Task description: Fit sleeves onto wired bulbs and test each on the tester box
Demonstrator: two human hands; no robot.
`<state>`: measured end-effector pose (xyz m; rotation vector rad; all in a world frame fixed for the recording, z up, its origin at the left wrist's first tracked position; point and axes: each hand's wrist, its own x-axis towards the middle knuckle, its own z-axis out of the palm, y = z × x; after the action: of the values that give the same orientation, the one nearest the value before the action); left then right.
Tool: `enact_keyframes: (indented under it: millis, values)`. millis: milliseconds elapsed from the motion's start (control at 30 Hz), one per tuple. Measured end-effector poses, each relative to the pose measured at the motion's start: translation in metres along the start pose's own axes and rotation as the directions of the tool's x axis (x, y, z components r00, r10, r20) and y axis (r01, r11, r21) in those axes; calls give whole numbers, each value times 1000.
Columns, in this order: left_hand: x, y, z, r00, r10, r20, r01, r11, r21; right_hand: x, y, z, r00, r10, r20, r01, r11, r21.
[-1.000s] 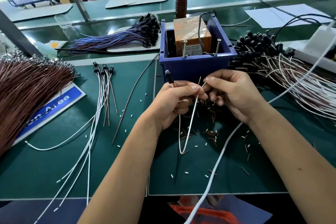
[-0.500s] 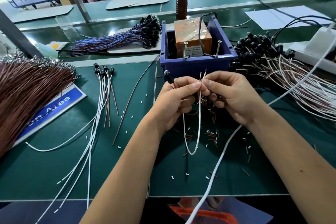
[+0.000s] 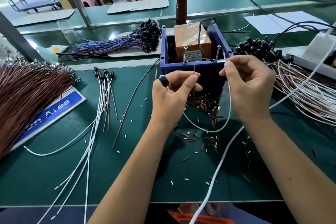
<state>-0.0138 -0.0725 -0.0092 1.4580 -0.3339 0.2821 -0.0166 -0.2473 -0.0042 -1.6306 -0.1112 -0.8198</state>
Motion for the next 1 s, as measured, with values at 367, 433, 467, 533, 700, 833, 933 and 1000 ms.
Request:
enact_keyframes:
  millis: [367, 433, 467, 533, 700, 833, 933, 1000]
  values:
    - [11, -3, 11, 847, 318, -426, -180, 925, 334, -7, -8, 14, 970, -235, -55, 203, 918, -340]
    - [13, -2, 10, 853, 327, -406, -179, 915, 361, -8, -8, 13, 982, -183, -52, 159, 938, -309]
    - [14, -2, 10, 858, 327, -396, -180, 913, 365, -8, -8, 12, 988, -148, -52, 127, 949, -287]
    - [13, -1, 11, 867, 322, -381, -176, 912, 372, -8, -8, 11, 995, -94, -45, 79, 963, -256]
    - [12, 3, 13, 868, 333, -369, -168, 895, 413, -10, -9, 11, 995, -99, -26, 89, 963, -255]
    - [11, 5, 13, 870, 332, -364, -164, 892, 421, -10, -8, 11, 995, -97, -13, 91, 964, -251]
    - [11, 6, 14, 873, 328, -361, -162, 892, 421, -9, -7, 10, 995, -97, -10, 92, 965, -248]
    - [10, 7, 13, 869, 331, -367, -172, 899, 403, -10, -6, 9, 996, -89, -4, 85, 969, -233]
